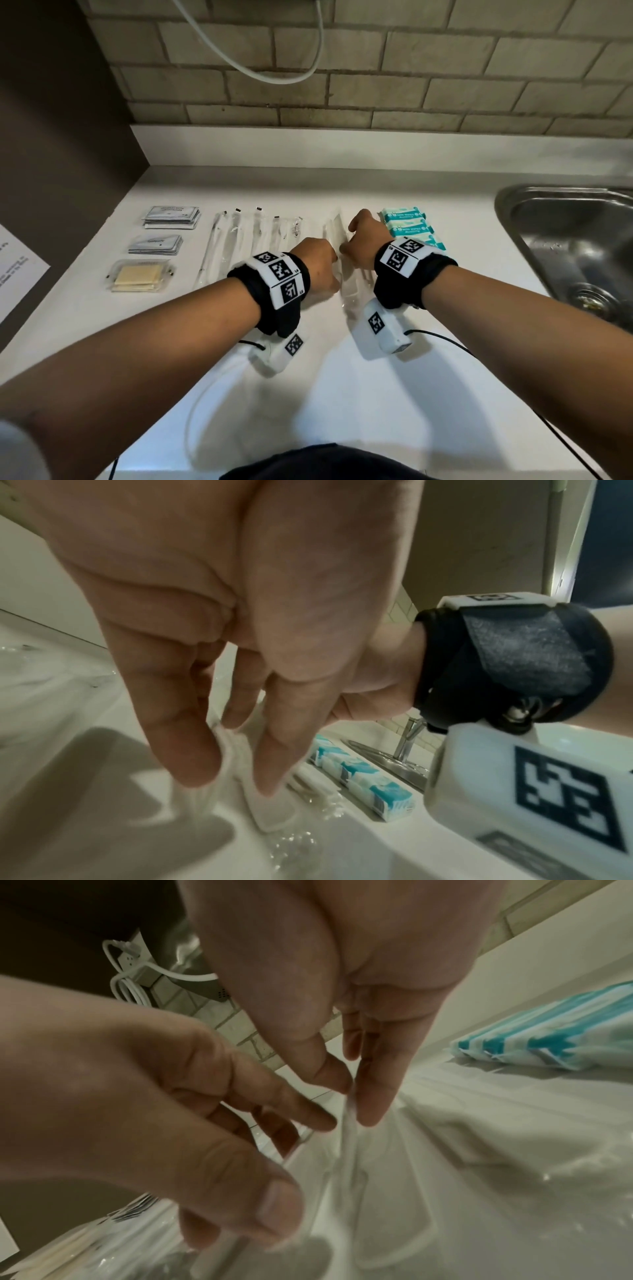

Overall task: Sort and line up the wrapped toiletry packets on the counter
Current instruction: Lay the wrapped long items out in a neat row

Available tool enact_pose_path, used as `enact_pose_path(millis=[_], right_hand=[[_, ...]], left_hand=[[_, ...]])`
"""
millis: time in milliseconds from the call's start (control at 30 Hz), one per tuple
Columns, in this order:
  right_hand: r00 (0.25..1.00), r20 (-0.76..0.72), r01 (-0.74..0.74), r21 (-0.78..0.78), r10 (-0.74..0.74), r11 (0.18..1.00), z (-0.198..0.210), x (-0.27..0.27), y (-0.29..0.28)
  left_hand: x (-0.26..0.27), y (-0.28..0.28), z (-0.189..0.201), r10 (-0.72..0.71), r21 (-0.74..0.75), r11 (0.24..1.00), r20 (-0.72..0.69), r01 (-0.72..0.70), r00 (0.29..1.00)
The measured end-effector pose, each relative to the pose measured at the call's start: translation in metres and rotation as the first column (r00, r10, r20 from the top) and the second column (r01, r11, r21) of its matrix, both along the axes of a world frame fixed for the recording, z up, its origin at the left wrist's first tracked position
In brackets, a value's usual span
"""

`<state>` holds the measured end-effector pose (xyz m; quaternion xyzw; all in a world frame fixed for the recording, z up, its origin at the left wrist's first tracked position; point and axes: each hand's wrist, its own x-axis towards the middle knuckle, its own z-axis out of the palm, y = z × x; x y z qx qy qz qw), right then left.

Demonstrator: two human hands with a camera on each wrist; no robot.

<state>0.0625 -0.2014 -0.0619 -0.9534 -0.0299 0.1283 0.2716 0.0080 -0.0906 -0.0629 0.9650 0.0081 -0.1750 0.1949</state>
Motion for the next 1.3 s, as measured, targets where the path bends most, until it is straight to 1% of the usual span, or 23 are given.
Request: enact_pose_path(millis=[67, 133, 267, 367, 467, 533, 600, 667, 800, 867, 967, 1067, 1167, 1200, 1233, 1300], right_hand=[[0.999, -0.024, -0.027, -0.019, 0.026, 0.999, -0.002, -0.001, -0.001], [0.998, -0.035, -0.06, -0.038, 0.059, 0.997, -0.004, 0.0, -0.003], [0.995, -0.037, -0.092, -0.062, 0.09, 0.994, -0.003, 0.001, -0.009], [0.994, -0.042, -0.102, -0.055, 0.1, 0.993, 0.0, 0.001, -0.011], [0.995, -0.036, -0.09, -0.032, 0.089, 0.995, 0.001, 0.001, -0.01], [0.995, -0.035, -0.091, -0.016, 0.09, 0.996, 0.001, 0.0, -0.009], [0.994, -0.037, -0.101, -0.013, 0.101, 0.995, 0.001, -0.002, -0.006], [0.991, -0.05, -0.125, -0.029, 0.124, 0.992, -0.001, -0.004, -0.002], [0.977, -0.104, -0.196, -0.079, 0.187, 0.977, -0.004, -0.005, 0.004], [0.974, -0.076, -0.221, -0.114, 0.214, 0.969, -0.004, -0.006, 0.004], [0.974, 0.006, -0.222, -0.181, 0.227, 0.958, -0.003, -0.006, 0.001], [0.949, 0.026, -0.296, -0.267, 0.314, 0.917, 0.002, -0.011, -0.003], [0.913, -0.041, -0.386, -0.409, 0.406, 0.827, 0.003, -0.017, -0.005], [0.906, -0.057, -0.401, -0.434, 0.419, 0.807, 0.001, -0.018, -0.004], [0.903, -0.068, -0.41, -0.437, 0.425, 0.8, -0.001, -0.019, -0.003], [0.903, -0.085, -0.417, -0.405, 0.42, 0.814, -0.003, -0.02, -0.002]], left_hand=[[0.003, 0.001, 0.001, -0.02, -0.035, 0.999, -0.01, 0.019, 1.0], [0.007, 0.004, 0.003, -0.01, -0.066, 0.998, 0.007, 0.01, 1.0], [0.018, 0.014, 0.002, 0.026, -0.047, 0.999, 0.079, -0.023, 0.997], [0.021, 0.016, -0.007, -0.045, 0.06, 0.997, 0.052, 0.042, 0.998], [0.02, 0.016, -0.018, -0.137, 0.211, 0.969, 0.025, 0.129, 0.99], [0.018, 0.016, -0.023, -0.17, 0.274, 0.949, 0.032, 0.155, 0.985], [0.018, 0.019, -0.023, -0.201, 0.302, 0.936, 0.042, 0.179, 0.979], [0.018, 0.025, -0.02, -0.208, 0.315, 0.928, -0.005, 0.2, 0.978], [0.018, 0.032, -0.016, -0.185, 0.306, 0.934, -0.032, 0.186, 0.982], [0.017, 0.032, -0.016, -0.177, 0.3, 0.938, -0.015, 0.174, 0.984], [0.016, 0.031, -0.017, -0.156, 0.292, 0.944, -0.005, 0.15, 0.988], [0.016, 0.032, -0.017, -0.15, 0.284, 0.948, -0.001, 0.144, 0.989], [0.014, 0.034, -0.016, -0.146, 0.293, 0.945, -0.014, 0.143, 0.989], [0.014, 0.034, -0.016, -0.148, 0.294, 0.944, -0.016, 0.146, 0.989], [0.013, 0.035, -0.015, -0.15, 0.296, 0.944, -0.014, 0.147, 0.989], [0.012, 0.035, -0.013, -0.152, 0.305, 0.941, -0.012, 0.148, 0.988]])
